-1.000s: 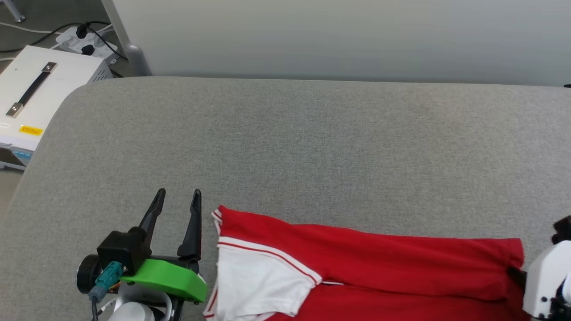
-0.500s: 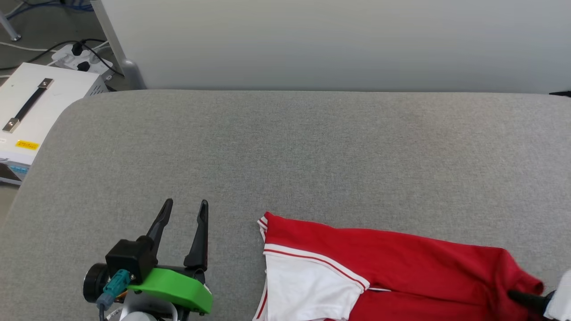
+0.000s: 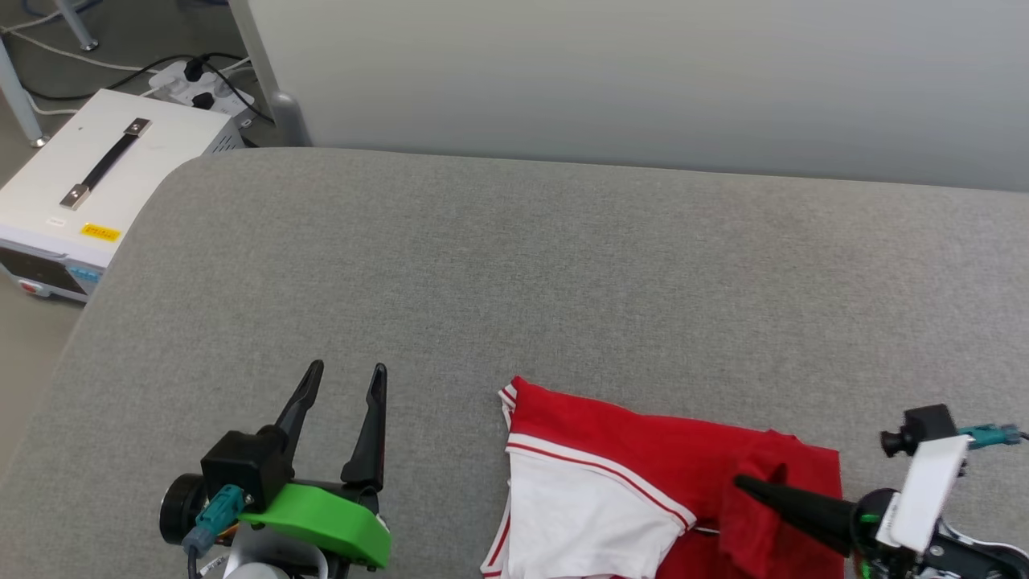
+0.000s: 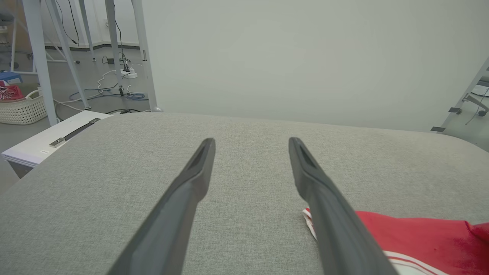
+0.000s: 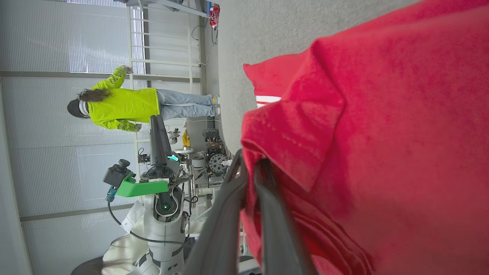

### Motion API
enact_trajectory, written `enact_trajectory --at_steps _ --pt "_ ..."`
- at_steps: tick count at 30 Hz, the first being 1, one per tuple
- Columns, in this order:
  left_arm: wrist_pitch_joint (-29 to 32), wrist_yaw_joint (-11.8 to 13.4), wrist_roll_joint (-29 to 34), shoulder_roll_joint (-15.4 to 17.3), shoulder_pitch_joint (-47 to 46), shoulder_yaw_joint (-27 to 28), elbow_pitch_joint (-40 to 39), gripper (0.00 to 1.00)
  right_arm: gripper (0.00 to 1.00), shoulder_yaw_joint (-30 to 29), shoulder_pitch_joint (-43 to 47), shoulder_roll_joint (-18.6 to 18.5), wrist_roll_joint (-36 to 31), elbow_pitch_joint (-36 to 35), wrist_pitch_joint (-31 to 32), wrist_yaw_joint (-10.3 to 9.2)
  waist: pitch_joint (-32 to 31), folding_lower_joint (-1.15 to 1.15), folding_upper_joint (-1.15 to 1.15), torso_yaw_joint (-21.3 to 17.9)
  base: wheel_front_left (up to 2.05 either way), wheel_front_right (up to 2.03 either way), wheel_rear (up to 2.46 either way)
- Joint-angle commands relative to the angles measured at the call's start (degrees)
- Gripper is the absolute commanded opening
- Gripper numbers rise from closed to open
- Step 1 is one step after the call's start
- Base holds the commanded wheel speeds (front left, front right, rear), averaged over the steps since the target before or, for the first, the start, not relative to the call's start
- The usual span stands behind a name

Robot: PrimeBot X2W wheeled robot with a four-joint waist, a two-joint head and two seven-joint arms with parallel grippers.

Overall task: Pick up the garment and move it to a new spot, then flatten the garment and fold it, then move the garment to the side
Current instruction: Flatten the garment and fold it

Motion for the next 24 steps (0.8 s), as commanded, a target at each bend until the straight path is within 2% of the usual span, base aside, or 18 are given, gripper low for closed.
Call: enact_trajectory --at_steps 1,7,12,19,20,21,23,24 --pt "0.2 -0.2 0.1 0.3 -1.2 -0.1 -0.2 1.00 0.00 2.7 0.0 0.1 1.4 0.1 -1.4 -0.03 0.9 0.00 0.00 1.1 0.00 0.00 0.00" --pt "0.2 -1.0 0.5 -0.3 -3.6 -1.1 0.3 1.00 0.00 14.3 -3.0 0.1 9.0 1.3 -9.7 -0.03 3.2 0.00 0.00 2.8 0.00 0.00 0.00" --pt "-0.1 -2.2 0.8 -1.1 -6.4 -2.1 1.2 1.00 0.00 23.3 -6.0 0.1 9.8 3.9 -17.6 -0.03 5.7 0.00 0.00 4.1 0.00 0.00 0.00" --pt "-1.1 -3.6 1.4 -2.5 -9.4 -2.6 3.6 1.00 0.00 29.5 -8.6 0.1 11.7 9.6 -26.5 -0.03 7.9 0.00 0.00 5.5 0.00 0.00 0.00" --pt "-1.2 -3.7 1.4 -2.7 -9.6 -2.6 3.9 1.00 0.11 30.0 -8.7 0.1 10.8 10.4 -27.3 -0.03 8.1 0.00 0.00 5.5 0.00 0.00 0.00" --pt "-1.3 -3.8 1.5 -2.9 -9.7 -2.6 4.2 1.00 0.27 30.3 -8.7 0.1 10.8 11.0 -27.7 -0.03 8.2 0.00 0.00 5.6 0.00 0.00 0.00" --pt "-1.5 -4.1 1.5 -3.2 -9.8 -2.4 4.8 1.00 1.00 30.8 -8.7 0.1 11.1 11.5 -28.3 -0.03 8.4 0.00 0.00 5.5 0.00 0.00 0.00" --pt "-1.6 -4.2 1.6 -3.3 -9.8 -2.3 5.1 1.00 1.00 31.0 -8.8 0.1 10.9 11.7 -28.6 -0.03 8.4 0.00 0.00 5.3 0.00 0.00 0.00"
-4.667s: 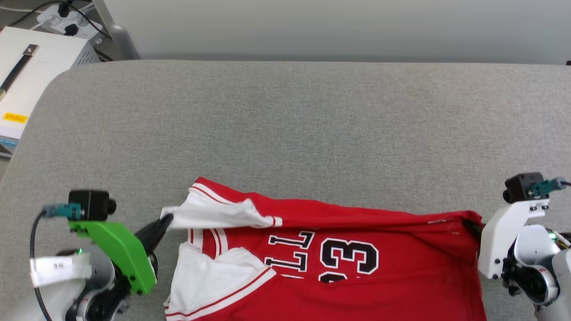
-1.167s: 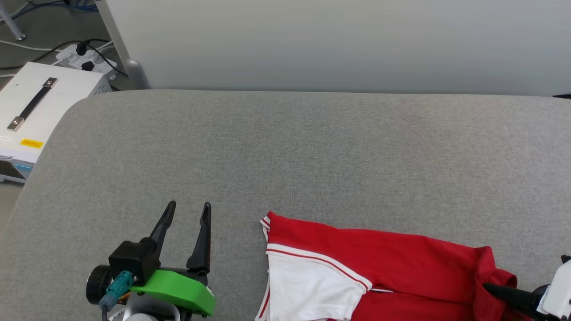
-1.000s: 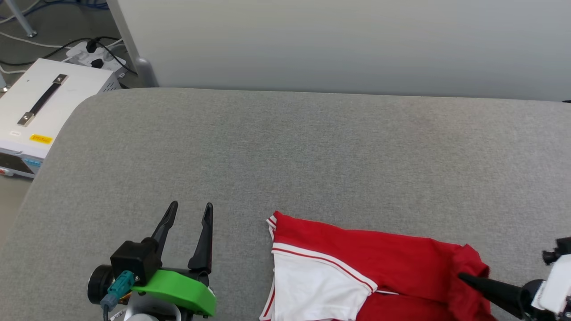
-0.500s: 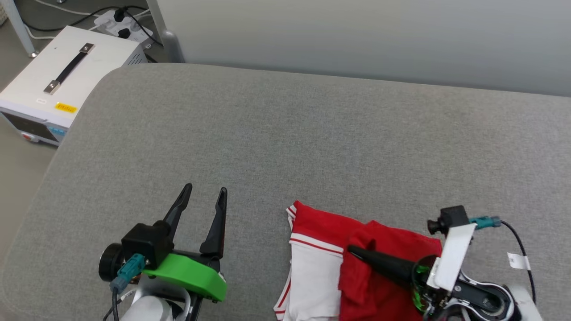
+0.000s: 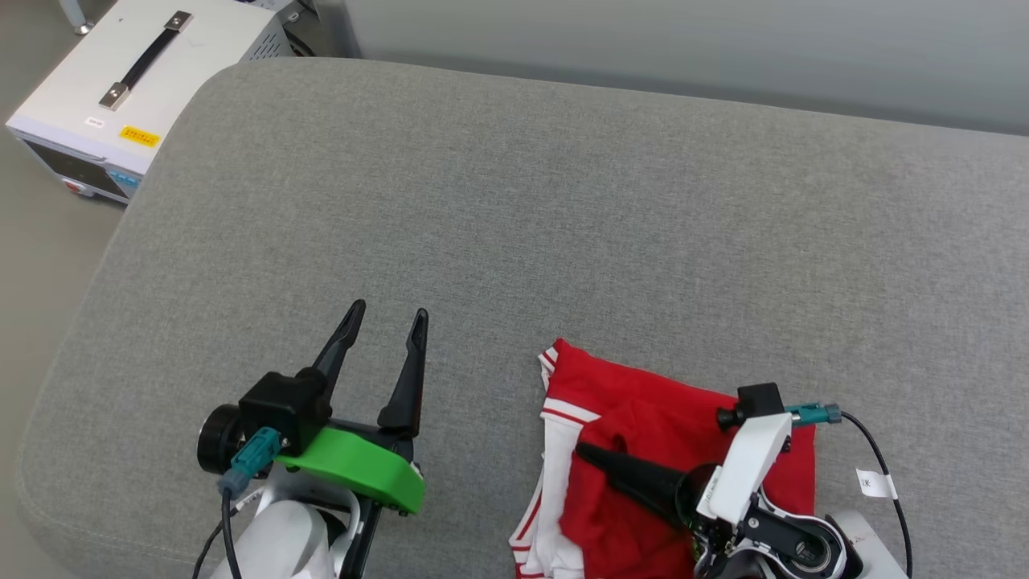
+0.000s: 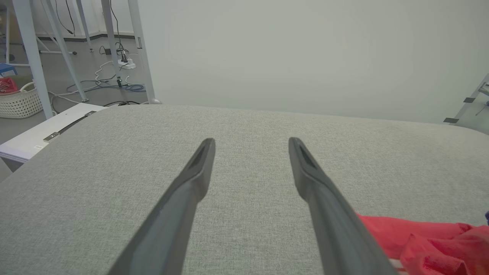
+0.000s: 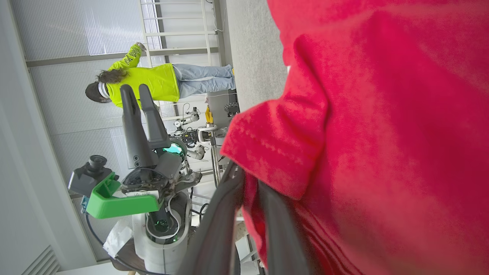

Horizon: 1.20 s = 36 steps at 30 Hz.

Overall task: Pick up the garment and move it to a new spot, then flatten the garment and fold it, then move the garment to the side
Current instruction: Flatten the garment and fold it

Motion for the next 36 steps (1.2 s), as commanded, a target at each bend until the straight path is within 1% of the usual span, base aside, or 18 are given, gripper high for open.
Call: enact_trajectory --at_steps 1,5,8,12,16,18,21,23,25,26,30,33,36 --pt "-0.5 -0.6 0.5 -0.5 -0.9 0.4 0.4 1.00 1.00 0.0 -1.1 -0.3 0.1 0.1 -0.5 -0.02 0.0 0.00 0.00 -0.3 0.00 0.00 0.00" --pt "-0.6 -0.9 0.6 -0.6 -0.4 0.9 1.3 1.00 1.00 0.2 -1.6 -0.2 0.5 -2.4 -1.2 -0.02 -0.6 0.00 0.00 -1.3 0.00 0.00 0.00" --pt "-0.7 -1.1 0.8 -0.5 -0.2 1.0 1.6 1.00 1.00 -0.1 -1.6 -0.5 -0.6 -5.3 -2.0 -0.02 -1.3 0.00 0.00 -1.9 0.00 0.00 0.00" --pt "-0.8 -1.2 1.3 -0.3 -0.1 1.3 2.0 1.00 1.00 -3.0 -0.8 -1.6 -3.5 -11.4 -6.4 -0.02 -2.2 0.00 0.00 -2.7 0.00 0.00 0.00" --pt "-0.8 -0.9 1.8 -0.1 0.2 1.9 1.9 1.00 1.00 -7.3 0.7 -5.1 -14.8 -14.4 -14.6 -0.02 -3.0 0.00 0.00 -3.6 0.00 0.00 0.00" --pt "-0.8 -0.7 1.9 0.0 0.7 2.2 1.9 1.00 1.00 -9.8 2.0 -6.2 -20.3 -14.8 -17.4 -0.02 -3.5 0.00 0.00 -4.2 0.00 0.00 0.00" --pt "-0.8 -0.2 1.9 0.2 1.6 2.9 1.8 1.00 1.00 -14.4 4.1 -5.8 -23.8 -15.5 -18.9 -0.02 -3.9 0.00 0.00 -5.3 0.00 0.00 0.00" --pt "-0.8 0.2 1.8 0.3 2.1 3.4 1.8 1.00 1.00 -17.5 5.1 -6.6 -28.1 -15.9 -20.1 -0.02 -4.3 0.00 0.00 -6.1 0.00 0.00 0.00" --pt "-0.8 0.5 1.7 0.3 2.7 3.8 1.8 1.00 1.00 -20.2 6.1 -6.5 -31.7 -16.6 -21.4 -0.02 -4.9 0.00 0.00 -6.8 0.00 0.00 0.00" --pt "-0.8 0.9 1.4 0.4 3.8 4.5 2.0 1.00 1.00 -22.5 7.5 -6.6 -37.6 -18.8 -23.3 -0.02 -5.9 0.00 0.00 -8.0 0.00 0.00 0.00" --pt "-0.8 1.1 0.8 0.4 5.3 5.7 1.6 1.00 1.00 -23.5 9.5 -7.5 -48.2 -22.6 -27.3 -0.02 -7.0 0.00 0.00 -9.2 0.00 0.00 0.00" --pt "-0.8 1.6 0.8 0.4 6.5 6.3 1.4 1.00 1.00 -21.7 11.7 -8.7 -57.8 -25.3 -30.5 -0.02 -8.2 0.00 0.00 -10.2 0.00 0.00 0.00" --pt "-0.8 1.9 1.2 0.7 8.0 7.1 0.9 1.00 1.00 -20.4 13.2 -8.1 -63.7 -26.7 -34.4 -0.02 -9.0 0.00 0.00 -11.3 0.00 0.00 0.00"
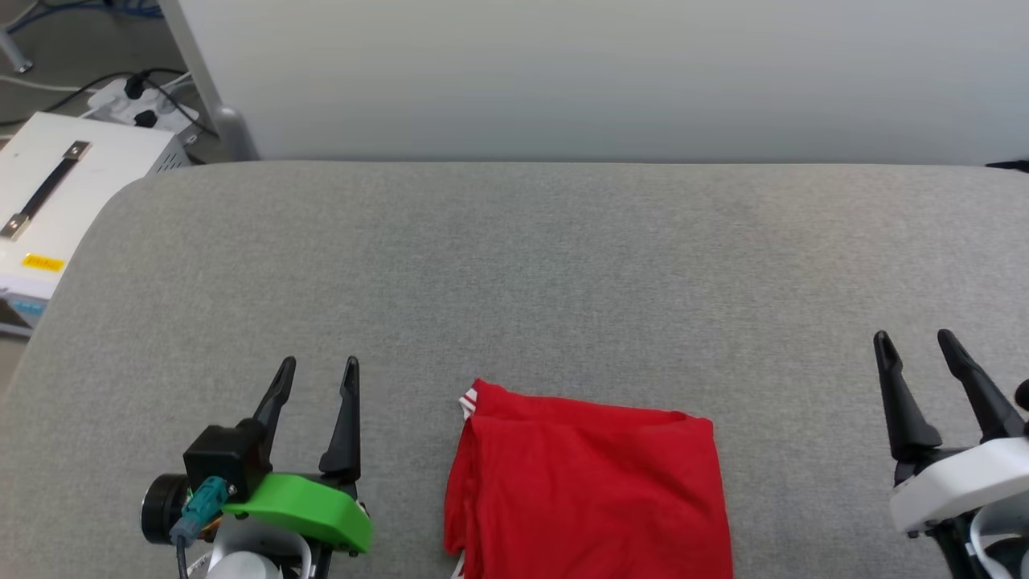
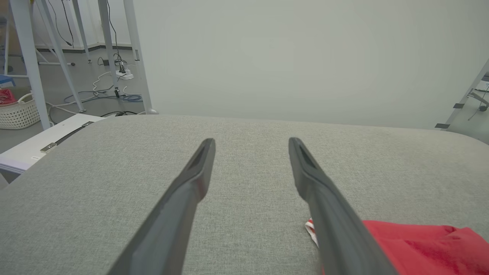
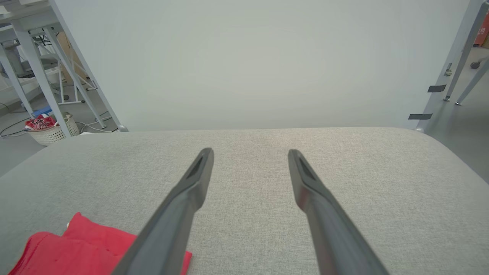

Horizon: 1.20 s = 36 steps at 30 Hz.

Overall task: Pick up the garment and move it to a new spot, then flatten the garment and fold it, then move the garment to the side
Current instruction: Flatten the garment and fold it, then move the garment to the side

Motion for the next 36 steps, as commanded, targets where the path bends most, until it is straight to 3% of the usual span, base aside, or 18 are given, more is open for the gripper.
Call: enact_trajectory --at_steps 1,12,24,28,29,36 --pt "-0.3 0.4 0.5 0.3 1.1 0.3 -0.3 1.00 1.00 0.7 1.3 0.5 -1.7 -0.4 -1.4 -0.01 -1.3 0.00 0.00 -1.5 0.00 0.00 0.00" --pt "-0.3 1.0 2.0 -0.3 6.4 1.9 -2.4 1.00 1.00 2.5 6.5 3.6 -5.0 -1.4 -3.9 -0.01 -3.3 0.00 0.00 -3.3 0.00 0.00 0.00" --pt "-0.3 0.3 2.4 -0.9 4.7 2.7 -1.8 1.00 1.00 0.8 5.8 4.2 -5.2 -1.5 -1.7 -0.01 -2.2 0.00 0.00 -2.8 0.00 0.00 0.00" --pt "-0.3 -0.2 2.7 -1.4 3.3 2.9 -1.9 1.00 1.00 -1.3 5.3 3.8 -4.3 0.3 1.0 -0.01 -0.8 0.00 0.00 -2.0 0.00 0.00 0.00" --pt "-0.3 -0.7 3.1 -2.0 1.8 3.3 -2.2 1.00 1.00 -1.5 4.9 2.3 -1.5 3.0 5.1 -0.01 0.5 0.00 0.00 -0.9 0.00 0.00 0.00" --pt "-0.3 -2.2 4.0 -4.1 -0.5 4.2 -2.9 1.00 1.00 5.3 4.7 -4.0 11.0 7.9 18.5 -0.01 3.6 0.00 0.00 2.7 0.00 0.00 0.00"
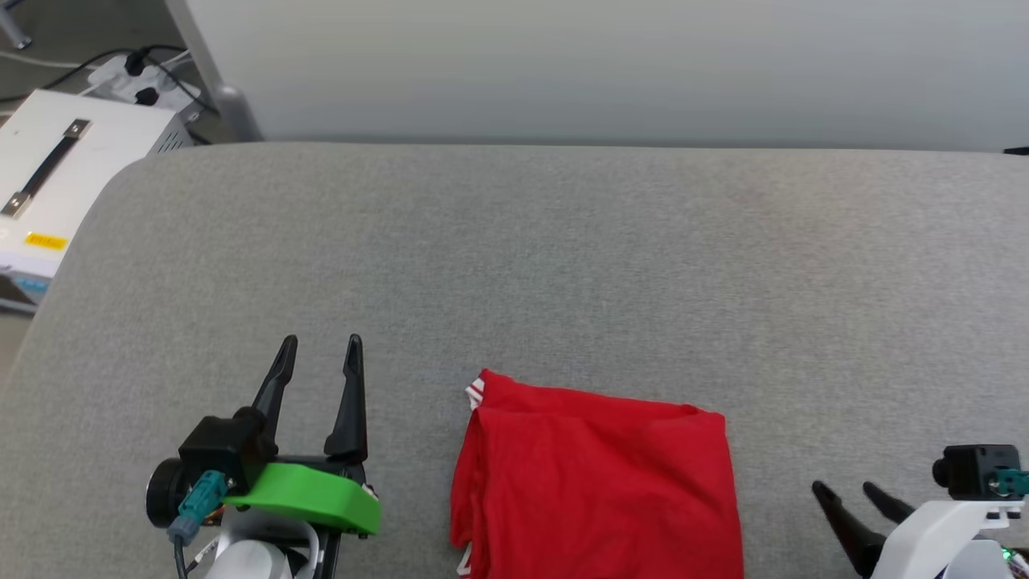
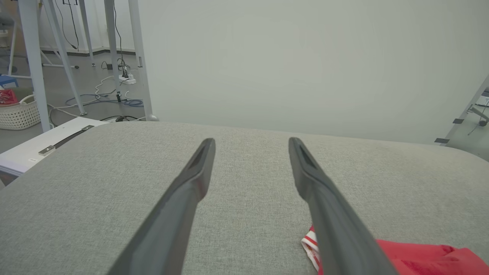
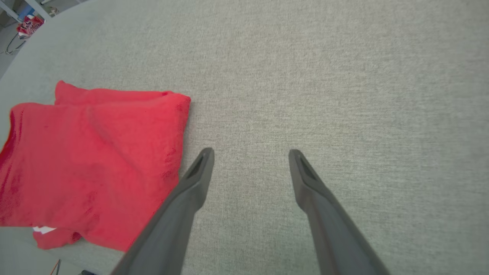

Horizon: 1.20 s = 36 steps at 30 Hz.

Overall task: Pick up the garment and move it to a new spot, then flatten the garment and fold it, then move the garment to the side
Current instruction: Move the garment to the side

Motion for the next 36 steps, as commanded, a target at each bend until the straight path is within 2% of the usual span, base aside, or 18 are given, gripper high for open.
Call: enact_trajectory --at_steps 1,6,11,16,17,18,19,30,36 --pt "-0.3 -0.6 0.9 -0.6 -1.3 0.5 -0.5 1.00 1.00 1.4 -1.1 -0.9 2.1 0.4 1.4 -0.02 2.3 0.00 0.00 2.5 0.00 0.00 0.00" --pt "-0.3 -1.7 1.9 -2.1 -2.4 1.3 -1.0 1.00 1.00 6.9 -3.2 -1.2 10.0 1.9 4.7 -0.02 4.7 0.00 0.00 4.8 0.00 0.00 0.00" --pt "-0.3 -3.0 2.8 -3.5 -3.5 1.9 -0.7 1.00 1.00 11.2 -6.1 -1.2 14.2 5.4 6.5 -0.02 6.5 0.00 0.00 6.6 0.00 0.00 0.00" --pt "-0.3 -4.4 3.3 -4.8 -4.0 2.5 0.6 1.00 1.00 14.1 -7.4 -0.8 17.4 11.2 11.1 -0.02 6.6 0.00 0.00 8.1 0.00 0.00 0.00" --pt "-0.3 -4.6 3.4 -5.0 -4.0 2.6 0.8 1.00 0.87 14.4 -7.7 -0.8 17.5 11.7 11.3 -0.02 6.5 0.00 0.00 8.3 0.00 0.00 0.00" --pt "-0.3 -4.7 3.6 -5.2 -4.0 2.8 1.0 1.00 0.24 14.9 -8.0 -0.8 17.8 12.1 11.3 -0.02 6.5 0.00 0.00 8.5 0.00 0.00 0.00" --pt "-0.3 -4.9 3.7 -5.4 -4.0 2.9 1.2 1.00 0.00 15.2 -8.1 -0.7 18.1 12.4 11.6 -0.02 6.4 0.00 0.00 8.7 0.00 0.00 0.00" --pt "-0.3 -6.1 4.8 -6.6 -2.4 4.7 2.8 1.00 0.00 16.6 -10.4 -2.8 17.6 11.0 9.1 -0.02 3.4 0.00 0.00 7.6 0.00 0.00 0.00" --pt "-0.3 -6.3 5.4 -5.8 -0.3 4.9 3.3 1.00 0.00 13.8 -10.0 -5.2 10.7 9.7 9.5 -0.02 0.7 0.00 0.00 3.4 0.00 0.00 0.00"
